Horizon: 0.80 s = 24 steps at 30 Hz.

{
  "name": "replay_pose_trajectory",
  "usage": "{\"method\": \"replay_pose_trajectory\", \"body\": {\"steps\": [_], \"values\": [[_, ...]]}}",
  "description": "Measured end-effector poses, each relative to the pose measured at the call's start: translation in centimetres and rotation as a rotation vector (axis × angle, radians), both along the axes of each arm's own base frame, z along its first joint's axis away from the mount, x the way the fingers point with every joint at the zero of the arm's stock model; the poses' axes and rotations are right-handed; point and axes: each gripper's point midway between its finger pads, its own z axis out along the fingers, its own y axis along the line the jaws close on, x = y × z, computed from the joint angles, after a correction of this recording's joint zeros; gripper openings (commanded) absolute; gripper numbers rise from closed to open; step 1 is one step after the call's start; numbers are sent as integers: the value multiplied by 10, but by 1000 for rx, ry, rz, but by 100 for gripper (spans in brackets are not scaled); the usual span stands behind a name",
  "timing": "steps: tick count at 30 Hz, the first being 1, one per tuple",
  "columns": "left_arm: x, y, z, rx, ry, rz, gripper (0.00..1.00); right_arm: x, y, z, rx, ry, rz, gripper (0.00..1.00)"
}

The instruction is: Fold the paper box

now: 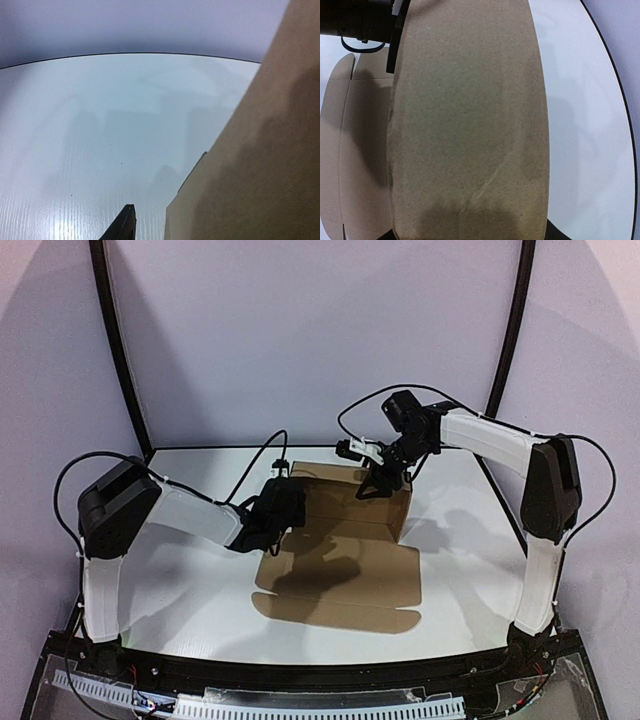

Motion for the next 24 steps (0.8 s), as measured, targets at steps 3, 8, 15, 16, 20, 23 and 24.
{"method": "replay_pose_trajectory", "body": {"steps": [3, 8, 15, 16, 20, 23, 24], "values": [[-6, 4, -5, 2, 12, -9, 45, -2, 1, 0, 0, -5, 19, 61], [-17, 8, -2, -18, 13, -46, 52, -7, 3, 1, 3, -4, 38, 61], [-20, 0, 32, -87, -51, -107, 53, -8, 3, 0, -4, -9, 43, 62], [-20, -1, 37, -96, -60, -112, 51, -8, 3, 0, -5, -10, 43, 62], [-19, -3, 50, -111, -88, -120, 35, -10, 4, 0, -8, -14, 44, 62], [-18, -3, 54, -104, -98, -117, 12, -11, 5, 1, -10, -18, 47, 62], [-17, -3, 56, -100, -101, -117, 7, -11, 6, 1, -10, -20, 48, 62]]}}
